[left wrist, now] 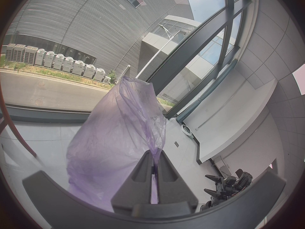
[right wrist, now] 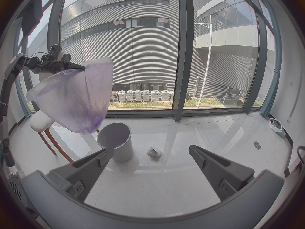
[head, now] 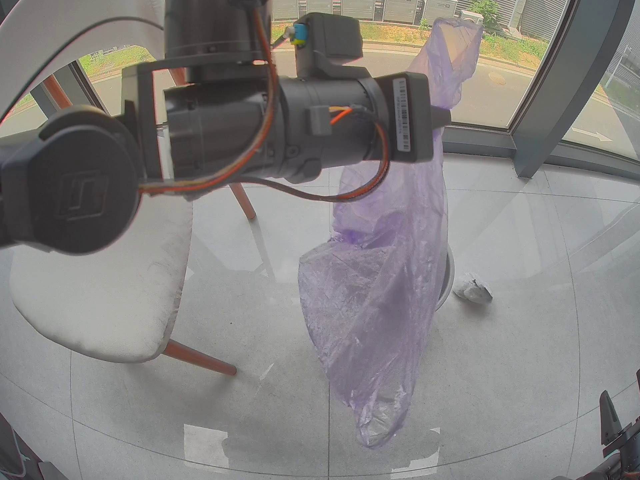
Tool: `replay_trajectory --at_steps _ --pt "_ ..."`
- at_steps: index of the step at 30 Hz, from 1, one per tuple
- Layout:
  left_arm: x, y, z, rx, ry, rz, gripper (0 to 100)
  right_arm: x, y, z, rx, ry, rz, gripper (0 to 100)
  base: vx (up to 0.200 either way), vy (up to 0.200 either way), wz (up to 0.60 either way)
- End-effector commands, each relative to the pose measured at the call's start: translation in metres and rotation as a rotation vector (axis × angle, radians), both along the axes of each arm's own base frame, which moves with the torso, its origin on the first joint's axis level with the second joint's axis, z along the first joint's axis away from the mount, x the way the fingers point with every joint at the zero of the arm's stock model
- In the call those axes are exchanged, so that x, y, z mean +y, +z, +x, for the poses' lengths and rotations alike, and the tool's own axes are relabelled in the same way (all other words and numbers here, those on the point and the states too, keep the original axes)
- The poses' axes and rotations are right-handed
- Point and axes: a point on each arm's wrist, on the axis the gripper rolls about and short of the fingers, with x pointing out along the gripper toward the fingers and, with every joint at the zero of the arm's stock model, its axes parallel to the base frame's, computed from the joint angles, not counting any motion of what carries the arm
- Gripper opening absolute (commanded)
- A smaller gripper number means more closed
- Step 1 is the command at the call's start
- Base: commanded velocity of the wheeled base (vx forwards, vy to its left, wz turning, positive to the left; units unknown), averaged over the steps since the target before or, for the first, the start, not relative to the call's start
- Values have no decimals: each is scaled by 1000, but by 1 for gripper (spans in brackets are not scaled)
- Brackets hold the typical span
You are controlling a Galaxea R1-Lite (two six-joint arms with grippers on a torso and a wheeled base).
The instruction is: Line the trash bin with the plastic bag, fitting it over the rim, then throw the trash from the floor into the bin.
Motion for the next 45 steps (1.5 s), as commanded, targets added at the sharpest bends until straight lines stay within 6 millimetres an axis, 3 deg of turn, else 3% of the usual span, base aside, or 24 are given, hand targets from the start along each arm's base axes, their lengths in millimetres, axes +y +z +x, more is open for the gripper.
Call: replay_trajectory --at_steps 1,7,16,29,36,45 --pt "-6 -15 19 15 27 17 0 0 -5 0 2 -1 2 100 0 0 0" --pt "-10 -29 47 -34 71 -27 0 0 -5 0 2 -1 2 100 0 0 0" --pt "-10 -44 56 -13 94 -3 0 0 -5 0 2 -1 2 100 0 0 0" --pt "-19 -90 69 24 191 45 0 0 -5 0 2 -1 2 100 0 0 0" --pt "-13 -92 71 7 201 26 0 0 -5 0 2 -1 2 100 0 0 0" --pt "-14 -90 66 2 204 22 0 0 -5 0 2 -1 2 100 200 0 0"
